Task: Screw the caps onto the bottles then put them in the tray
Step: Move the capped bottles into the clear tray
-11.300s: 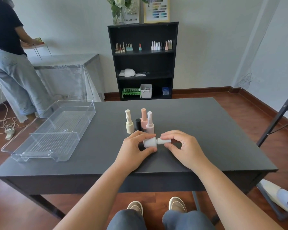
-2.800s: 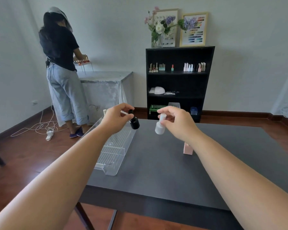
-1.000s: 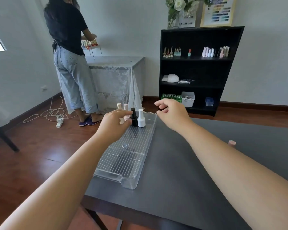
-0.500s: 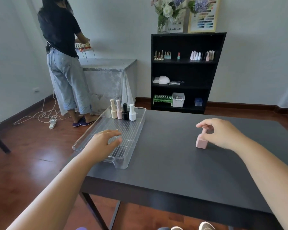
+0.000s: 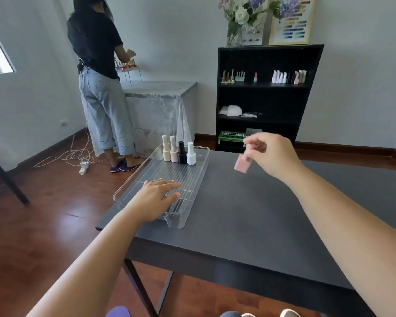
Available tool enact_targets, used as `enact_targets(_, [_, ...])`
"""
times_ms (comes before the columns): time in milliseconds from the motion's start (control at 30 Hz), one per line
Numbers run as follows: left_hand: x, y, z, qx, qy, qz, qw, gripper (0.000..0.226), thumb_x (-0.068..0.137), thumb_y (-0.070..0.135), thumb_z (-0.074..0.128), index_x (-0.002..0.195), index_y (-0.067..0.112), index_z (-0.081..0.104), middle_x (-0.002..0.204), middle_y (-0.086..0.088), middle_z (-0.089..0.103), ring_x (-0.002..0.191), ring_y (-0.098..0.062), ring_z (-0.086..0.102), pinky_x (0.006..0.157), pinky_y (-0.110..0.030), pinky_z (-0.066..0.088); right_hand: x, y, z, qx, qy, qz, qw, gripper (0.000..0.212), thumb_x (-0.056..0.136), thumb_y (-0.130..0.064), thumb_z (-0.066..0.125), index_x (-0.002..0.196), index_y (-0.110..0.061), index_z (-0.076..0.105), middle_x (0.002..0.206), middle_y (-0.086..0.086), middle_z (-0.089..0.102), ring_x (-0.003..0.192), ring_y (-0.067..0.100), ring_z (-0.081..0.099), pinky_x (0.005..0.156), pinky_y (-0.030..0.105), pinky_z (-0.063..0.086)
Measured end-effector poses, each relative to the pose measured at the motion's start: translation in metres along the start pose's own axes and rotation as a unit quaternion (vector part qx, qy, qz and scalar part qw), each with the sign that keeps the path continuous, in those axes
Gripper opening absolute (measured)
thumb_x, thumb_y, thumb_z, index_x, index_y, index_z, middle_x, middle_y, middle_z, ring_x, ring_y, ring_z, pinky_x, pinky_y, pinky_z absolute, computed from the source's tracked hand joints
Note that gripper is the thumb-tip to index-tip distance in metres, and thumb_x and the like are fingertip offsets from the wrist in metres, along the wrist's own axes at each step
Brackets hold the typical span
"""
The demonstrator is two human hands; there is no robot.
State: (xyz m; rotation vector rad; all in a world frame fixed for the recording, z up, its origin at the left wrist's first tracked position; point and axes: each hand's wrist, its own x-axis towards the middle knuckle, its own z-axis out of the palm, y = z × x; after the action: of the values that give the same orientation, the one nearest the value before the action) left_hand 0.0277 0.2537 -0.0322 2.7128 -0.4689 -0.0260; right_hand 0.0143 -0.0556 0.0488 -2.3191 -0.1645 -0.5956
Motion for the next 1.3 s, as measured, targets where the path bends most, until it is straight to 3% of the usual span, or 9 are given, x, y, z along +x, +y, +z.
enact_targets(200, [0.002,-0.003,0.003,-0.016,0.006,0.008,1.0,0.044,0.099,0.048,0.041,0.142,0.039,0.044,0.154,0.008,0.037,0.148,-0.019,0.016,0.12,-0.05,0.007,0.055,-0.037,0.059,0.1,0.0,-0.019,0.995,0.021,0.084,-0.003,0.063,0.101,-0.014,0.069,0.075,-0.013,0.07,0.068,-0.016,0.06,0.062,-0.002,0.042])
enact_targets(333, [0.006,-0.009,0.005,0.006,-0.026,0.025,0.999,0.051,0.096,0.055,0.039,0.145,0.043,0.034,0.157,0.012,0.028,0.15,-0.018,0.006,0.118,-0.051,-0.003,0.076,-0.034,0.1,0.042,-0.081,-0.006,0.996,0.024,0.085,-0.003,0.061,0.103,-0.016,0.068,0.088,-0.003,0.071,0.082,0.006,0.064,0.07,0.009,0.045])
enact_targets(467, [0.011,-0.014,0.008,0.027,-0.054,0.035,0.998,0.055,0.096,0.058,0.035,0.148,0.047,0.022,0.16,0.014,0.019,0.15,-0.017,-0.004,0.117,-0.05,-0.008,0.087,-0.02,0.127,-0.005,-0.11,0.007,0.994,0.028,0.084,0.0,0.058,0.104,-0.016,0.068,0.093,0.001,0.067,0.085,0.014,0.062,0.077,0.023,0.052])
enact_targets(700, [0.012,-0.017,0.013,0.032,-0.046,0.04,0.998,0.058,0.094,0.063,0.032,0.149,0.048,0.018,0.161,0.018,0.01,0.149,-0.015,-0.01,0.116,-0.046,-0.01,0.099,-0.001,0.146,-0.044,-0.11,0.026,0.993,0.034,0.083,0.005,0.052,0.106,-0.014,0.067,0.094,0.003,0.067,0.089,0.018,0.061,0.079,0.027,0.05])
enact_targets(1300, [0.007,-0.014,0.009,0.011,-0.017,0.04,0.999,0.058,0.092,0.065,0.034,0.147,0.048,0.026,0.158,0.021,0.019,0.149,-0.012,-0.003,0.118,-0.045,-0.005,0.11,0.001,0.161,-0.035,-0.079,0.032,0.996,0.029,0.086,0.001,0.057,0.11,-0.014,0.065,0.094,0.001,0.067,0.088,0.018,0.063,0.08,0.03,0.053])
